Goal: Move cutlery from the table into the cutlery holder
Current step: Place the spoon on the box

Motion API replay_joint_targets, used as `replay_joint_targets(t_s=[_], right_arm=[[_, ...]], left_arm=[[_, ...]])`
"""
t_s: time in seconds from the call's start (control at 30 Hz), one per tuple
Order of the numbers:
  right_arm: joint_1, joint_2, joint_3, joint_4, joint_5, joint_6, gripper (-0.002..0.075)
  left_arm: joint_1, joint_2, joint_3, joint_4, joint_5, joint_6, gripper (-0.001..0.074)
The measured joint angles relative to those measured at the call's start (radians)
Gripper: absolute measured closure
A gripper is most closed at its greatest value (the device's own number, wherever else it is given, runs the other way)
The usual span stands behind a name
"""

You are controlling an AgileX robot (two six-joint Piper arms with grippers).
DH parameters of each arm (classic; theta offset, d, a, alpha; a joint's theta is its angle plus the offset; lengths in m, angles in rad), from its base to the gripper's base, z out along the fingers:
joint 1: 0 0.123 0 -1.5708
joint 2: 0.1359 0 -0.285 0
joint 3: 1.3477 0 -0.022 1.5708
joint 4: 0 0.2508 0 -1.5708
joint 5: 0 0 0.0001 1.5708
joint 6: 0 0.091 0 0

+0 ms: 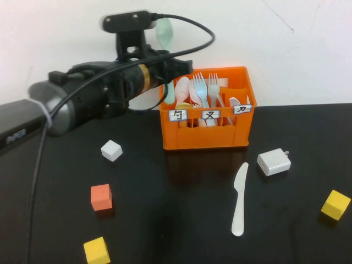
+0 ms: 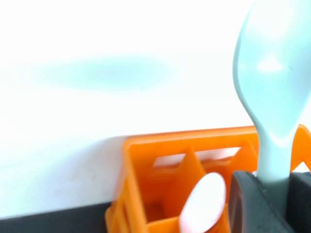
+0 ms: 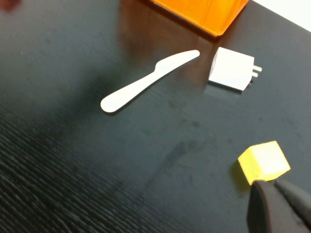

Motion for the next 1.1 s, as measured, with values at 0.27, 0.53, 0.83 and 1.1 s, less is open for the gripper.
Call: replay_joint_targets(t_s=[0.27, 0.53, 0.83, 1.1], right_arm=[[0.000, 0.000, 0.000, 0.000, 0.000, -0.011, 0.0728], [0.000, 0.000, 0.000, 0.000, 0.000, -0.011, 0.0728], [0.000, 0.000, 0.000, 0.000, 0.000, -0.012, 0.0728], [0.000, 0.000, 0.000, 0.000, 0.000, -0.014, 0.0728]], left_arm=[[0.002, 0.125, -0.103, 0.043, -0.012, 0.000, 0.0622], [0.006, 0.173, -0.129, 0.060, -0.012, 0.000, 0.0622], [0.006, 0.176, -0.130, 0.132, -0.012, -0.001, 0.0622], [0.006, 0.176, -0.130, 0.167, -0.026, -0.001, 0.0622]])
